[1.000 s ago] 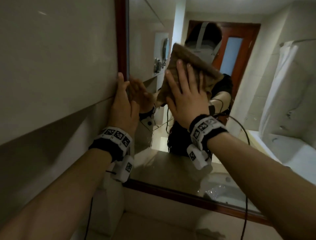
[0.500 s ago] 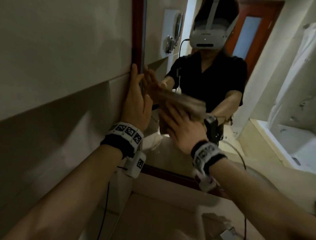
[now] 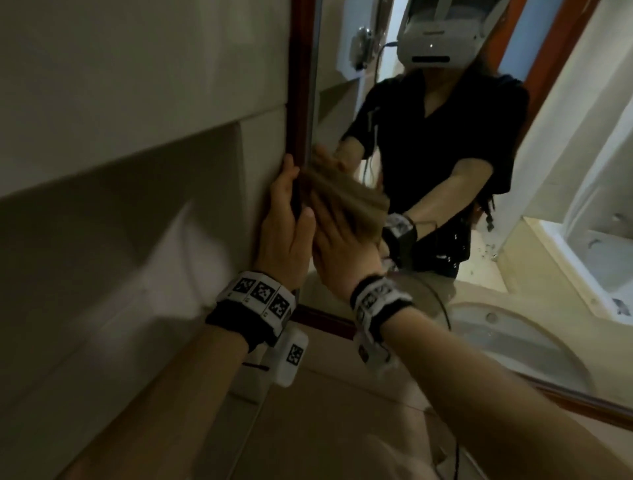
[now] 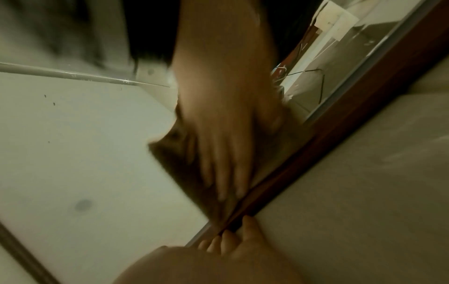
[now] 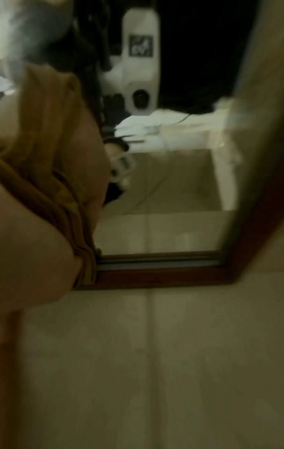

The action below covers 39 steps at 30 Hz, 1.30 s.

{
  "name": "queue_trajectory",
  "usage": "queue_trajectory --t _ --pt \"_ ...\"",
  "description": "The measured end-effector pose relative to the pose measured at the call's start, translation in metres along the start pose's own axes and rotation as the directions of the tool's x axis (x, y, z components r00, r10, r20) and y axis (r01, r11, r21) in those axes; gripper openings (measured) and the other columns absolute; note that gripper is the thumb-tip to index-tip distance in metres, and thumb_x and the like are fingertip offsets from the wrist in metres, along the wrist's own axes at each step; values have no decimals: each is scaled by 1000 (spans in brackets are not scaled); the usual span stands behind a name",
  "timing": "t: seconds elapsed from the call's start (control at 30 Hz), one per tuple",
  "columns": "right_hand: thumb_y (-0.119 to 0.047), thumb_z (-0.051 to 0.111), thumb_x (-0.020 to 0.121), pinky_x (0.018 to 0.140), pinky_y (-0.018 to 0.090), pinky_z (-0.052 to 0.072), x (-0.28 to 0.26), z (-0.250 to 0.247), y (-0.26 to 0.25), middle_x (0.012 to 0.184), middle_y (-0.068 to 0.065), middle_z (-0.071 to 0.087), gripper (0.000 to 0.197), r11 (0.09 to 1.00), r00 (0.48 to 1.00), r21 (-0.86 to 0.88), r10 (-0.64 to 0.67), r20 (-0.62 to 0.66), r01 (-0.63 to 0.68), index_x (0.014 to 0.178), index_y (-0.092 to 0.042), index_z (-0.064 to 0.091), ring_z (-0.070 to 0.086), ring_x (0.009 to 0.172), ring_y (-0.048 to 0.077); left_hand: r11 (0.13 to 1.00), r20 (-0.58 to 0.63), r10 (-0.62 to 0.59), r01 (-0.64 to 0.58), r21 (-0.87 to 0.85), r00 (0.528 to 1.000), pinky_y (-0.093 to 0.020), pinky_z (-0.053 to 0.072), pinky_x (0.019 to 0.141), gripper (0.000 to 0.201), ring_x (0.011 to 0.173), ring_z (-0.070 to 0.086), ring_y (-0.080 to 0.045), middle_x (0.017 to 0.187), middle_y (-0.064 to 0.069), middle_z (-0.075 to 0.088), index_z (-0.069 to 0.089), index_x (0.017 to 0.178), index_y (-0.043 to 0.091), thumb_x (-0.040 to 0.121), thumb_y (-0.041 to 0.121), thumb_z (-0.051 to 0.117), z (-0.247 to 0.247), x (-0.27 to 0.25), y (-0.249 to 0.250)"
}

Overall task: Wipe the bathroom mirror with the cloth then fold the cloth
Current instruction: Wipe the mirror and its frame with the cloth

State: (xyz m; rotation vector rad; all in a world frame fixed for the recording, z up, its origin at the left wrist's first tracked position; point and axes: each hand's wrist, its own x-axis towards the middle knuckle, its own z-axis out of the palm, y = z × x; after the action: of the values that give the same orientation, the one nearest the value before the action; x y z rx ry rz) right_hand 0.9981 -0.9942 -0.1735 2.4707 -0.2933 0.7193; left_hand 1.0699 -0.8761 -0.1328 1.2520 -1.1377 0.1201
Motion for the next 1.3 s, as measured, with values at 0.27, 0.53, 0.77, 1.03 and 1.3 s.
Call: queue_trajectory --t 0.27,0.53,0.77,1.03,1.3 --pt "-28 59 88 116 50 26 -75 42 -37 157 2 25 75 990 974 138 -54 222 23 150 -14 18 26 143 25 999 16 14 -14 49 1000 -33 23 119 62 147 19 -14 161 -9 13 15 151 -2 95 6 40 2 0 4" --pt "-38 38 100 121 47 2 2 -28 17 161 10 13 61 977 974 97 198 -111 -188 154 -17 18 8 149 30 999 14 12 -11 -47 1000 -37 27 118 65 145 23 -10 159 -5 20 14 152 1 94 22 38 0 0 -2" --pt "-37 56 90 109 45 33 -59 43 -44 150 8 41 61 977 996 197 81 29 -85 145 -13 43 31 138 27 997 36 56 -54 -58 998 -50 25 117 62 147 20 -21 160 -14 14 14 149 -6 95 12 37 2 -1 -14" --pt "-35 42 98 121 37 6 -113 91 -76 162 -4 9 65 916 951 368 46 306 -163 155 -22 14 18 148 22 997 82 68 -65 -39 994 -51 21 118 62 149 11 -25 161 -18 6 13 148 -8 94 9 37 4 2 -18" --pt "-36 52 91 104 45 41 -129 52 -24 158 -3 18 66 969 978 221 64 200 -108 151 -29 27 25 140 21 993 -24 77 -74 96 997 -44 20 120 62 150 11 -23 160 -20 6 15 147 -8 92 5 41 21 0 -10"
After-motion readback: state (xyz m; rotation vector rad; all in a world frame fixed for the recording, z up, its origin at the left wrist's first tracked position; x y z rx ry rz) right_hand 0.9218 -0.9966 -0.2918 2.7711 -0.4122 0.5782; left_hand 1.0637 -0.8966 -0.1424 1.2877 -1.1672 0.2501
